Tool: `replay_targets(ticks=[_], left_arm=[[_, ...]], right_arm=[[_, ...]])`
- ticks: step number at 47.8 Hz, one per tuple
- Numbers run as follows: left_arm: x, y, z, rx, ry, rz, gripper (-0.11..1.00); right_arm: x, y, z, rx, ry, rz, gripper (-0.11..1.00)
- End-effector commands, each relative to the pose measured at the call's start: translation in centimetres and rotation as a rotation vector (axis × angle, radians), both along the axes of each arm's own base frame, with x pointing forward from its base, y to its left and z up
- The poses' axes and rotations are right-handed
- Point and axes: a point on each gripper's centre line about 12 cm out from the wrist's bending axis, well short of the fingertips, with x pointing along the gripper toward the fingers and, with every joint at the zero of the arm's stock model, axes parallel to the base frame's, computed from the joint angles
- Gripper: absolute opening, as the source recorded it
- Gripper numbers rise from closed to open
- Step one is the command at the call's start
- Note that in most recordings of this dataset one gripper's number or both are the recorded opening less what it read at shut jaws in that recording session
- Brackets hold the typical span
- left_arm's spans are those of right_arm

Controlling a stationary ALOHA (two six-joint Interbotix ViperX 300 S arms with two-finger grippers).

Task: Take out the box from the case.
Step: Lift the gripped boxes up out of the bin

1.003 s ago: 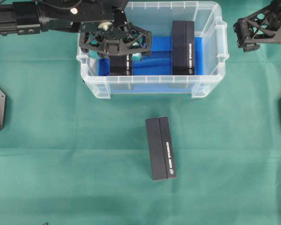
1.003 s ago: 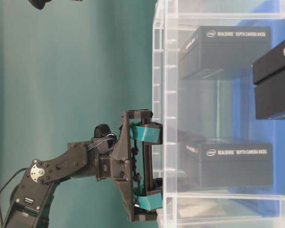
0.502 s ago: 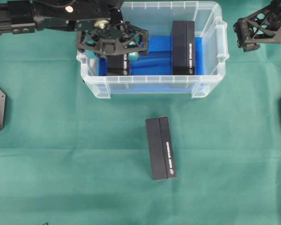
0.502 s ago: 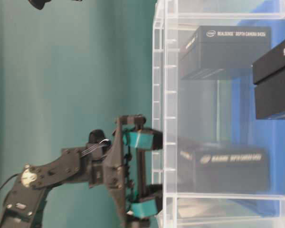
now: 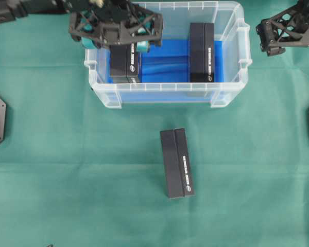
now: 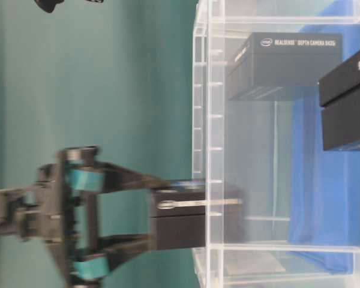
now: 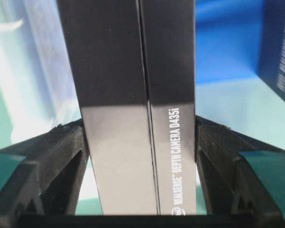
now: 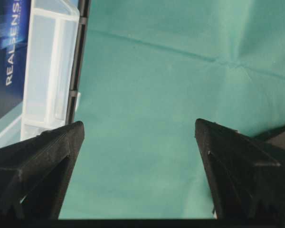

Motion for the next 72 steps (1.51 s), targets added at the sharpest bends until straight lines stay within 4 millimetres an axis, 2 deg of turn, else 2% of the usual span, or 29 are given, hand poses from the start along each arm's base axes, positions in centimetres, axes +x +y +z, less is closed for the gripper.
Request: replay_targets(ticks=[1, 8, 15, 23, 72], left_arm=[[-0.8, -0.6, 4.7, 0.017, -0.083, -0.007, 0.62], [-1.5, -0.7, 8.1, 0.027, -0.113, -0.003, 0.62], [-2.0, -1.0, 10.5, 0.03, -0.129, -0.002, 0.62], [-2.3, -1.3, 11.8, 0.029, -0.121, -0.003, 0.62], [-2.4, -1.2, 11.9, 0.035, -0.113, 0.001, 0.61]], right_arm=[[0.0, 0.0, 0.7, -0.017, -0.031, 0.005, 0.92], [0.0, 0.0, 0.7, -0.021, -0.033, 0.006, 0.92], [0.0, 0.0, 0.7, -0.021, -0.033, 0.006, 0.92], [0.0, 0.0, 0.8, -0.022, -0.034, 0.006, 0.92], [0.0, 0.1, 0.8, -0.021, -0.034, 0.01, 0.92]])
